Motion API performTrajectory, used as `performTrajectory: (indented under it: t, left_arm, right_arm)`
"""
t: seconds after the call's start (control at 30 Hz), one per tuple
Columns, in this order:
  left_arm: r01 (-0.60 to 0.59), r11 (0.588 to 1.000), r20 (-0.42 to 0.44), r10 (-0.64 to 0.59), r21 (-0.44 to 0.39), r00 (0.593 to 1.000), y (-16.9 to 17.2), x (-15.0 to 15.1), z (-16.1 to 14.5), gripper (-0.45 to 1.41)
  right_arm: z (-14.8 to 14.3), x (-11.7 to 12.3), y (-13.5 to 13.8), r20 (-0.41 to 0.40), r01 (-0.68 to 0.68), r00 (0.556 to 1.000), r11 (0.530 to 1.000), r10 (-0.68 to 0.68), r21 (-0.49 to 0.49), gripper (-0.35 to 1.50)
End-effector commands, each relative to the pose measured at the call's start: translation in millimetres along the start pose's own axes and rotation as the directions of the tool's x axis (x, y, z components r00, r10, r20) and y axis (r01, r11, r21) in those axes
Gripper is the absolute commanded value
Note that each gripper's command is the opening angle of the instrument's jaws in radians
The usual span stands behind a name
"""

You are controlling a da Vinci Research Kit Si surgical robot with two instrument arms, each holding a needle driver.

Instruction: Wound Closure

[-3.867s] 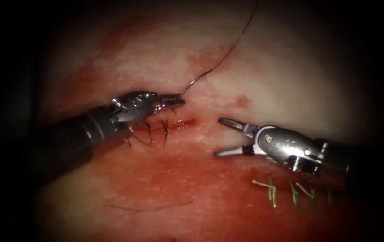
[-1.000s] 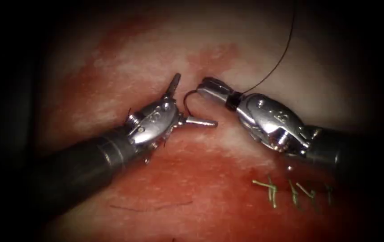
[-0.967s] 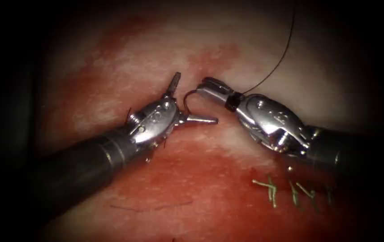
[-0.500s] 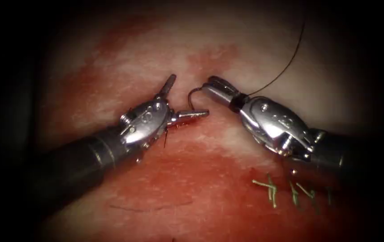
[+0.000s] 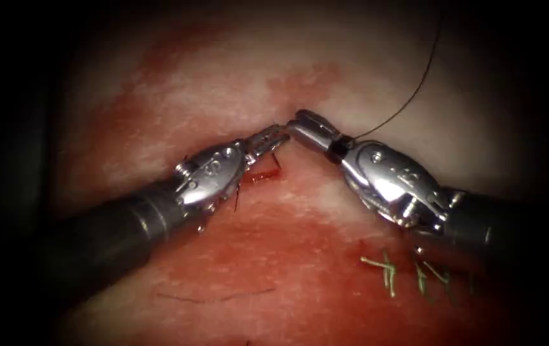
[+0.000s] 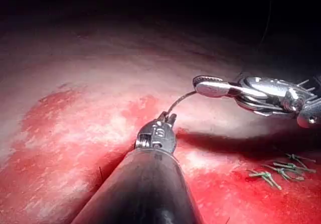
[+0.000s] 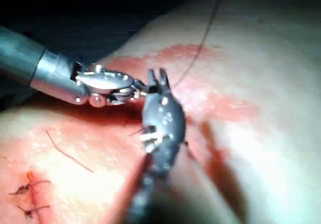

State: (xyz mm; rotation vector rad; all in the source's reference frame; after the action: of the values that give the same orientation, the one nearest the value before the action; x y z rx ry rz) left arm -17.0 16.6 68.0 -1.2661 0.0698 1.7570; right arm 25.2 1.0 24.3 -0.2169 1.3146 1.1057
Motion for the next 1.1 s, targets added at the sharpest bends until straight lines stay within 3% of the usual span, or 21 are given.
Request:
performTrajectory:
  t: [0.03, 0.27, 0.3, 0.33, 0.37, 0.4, 0.43, 0.57, 0.77, 0.83, 0.93, 1.1]
  left_arm:
    - [0.001, 1.0, -0.002, -0.001, -0.008, 1.0, -0.3, 0.2, 0.5, -0.45]
    - [0.122, 0.993, 0.005, -0.122, -0.009, 0.993, -1.2, 0.7, -0.1, -0.45]
    - [0.121, 0.993, 0.011, -0.12, -0.01, 0.993, -1.2, 0.7, -0.2, -0.45]
    - [0.119, 0.993, 0.022, -0.118, -0.011, 0.993, -1.2, 0.7, -0.3, -0.45]
    - [0.116, 0.993, 0.037, -0.116, -0.012, 0.993, -1.1, 0.7, -0.4, -0.45]
    - [0.114, 0.993, 0.052, -0.113, -0.014, 0.992, -1.1, 0.7, -0.6, -0.45]
    - [0.129, 0.992, 0.066, -0.128, -0.015, 0.99, -1.1, 0.8, -0.7, -0.45]
    - [0.179, 0.983, 0.096, -0.175, -0.034, 0.98, -1.2, 0.8, -1.1, -0.45]
    - [0.313, 0.938, 0.172, -0.287, -0.15, 0.942, -1.1, 1.0, -2.1, -0.45]
    - [0.42, 0.882, 0.221, -0.375, -0.213, 0.9, -1.3, 1.2, -3.1, -0.45]
    - [0.486, 0.842, 0.245, -0.433, -0.235, 0.868, -1.8, 1.5, -3.6, -0.45]
    - [0.566, 0.774, 0.286, -0.495, -0.283, 0.82, -2.0, 1.6, -4.1, -0.45]
  right_arm:
    - [0.6, -0.4, -0.2, -0.002, 0.0, 1.0, 1.0, 0.0, 0.001, -0.35]
    - [0.8, -0.4, -0.1, -0.016, 0.064, 0.998, 0.998, -0.064, 0.02, -0.35]
    - [0.9, -0.4, -0.1, -0.019, 0.07, 0.997, 0.997, -0.069, 0.035, -0.25]
    - [0.9, -0.4, 0.0, -0.023, 0.076, 0.997, 0.996, -0.075, 0.05, -0.06]
    - [1.0, -0.4, 0.0, -0.027, 0.088, 0.996, 0.994, -0.086, 0.067, 0.29]
    - [1.1, -0.4, 0.0, -0.033, 0.105, 0.994, 0.992, -0.103, 0.073, 0.81]
    - [1.2, -0.5, 0.0, -0.032, 0.14, 0.99, 0.988, -0.138, 0.071, 1.04]
    - [1.8, -0.7, -0.2, 0.017, 0.2, 0.979, 0.972, -0.203, 0.121, 1.48]
    - [1.8, -1.6, -0.6, 0.01, 0.184, 0.981, 0.936, -0.196, 0.3, 1.48]
    - [2.0, -1.9, -0.7, -0.045, 0.224, 0.972, 0.865, -0.229, 0.45, 1.46]
    - [1.8, -2.6, -1.4, -0.072, 0.213, 0.975, 0.804, -0.208, 0.555, 1.46]
    - [1.8, -3.4, -2.6, -0.099, 0.272, 0.96, 0.783, -0.263, 0.559, 1.46]
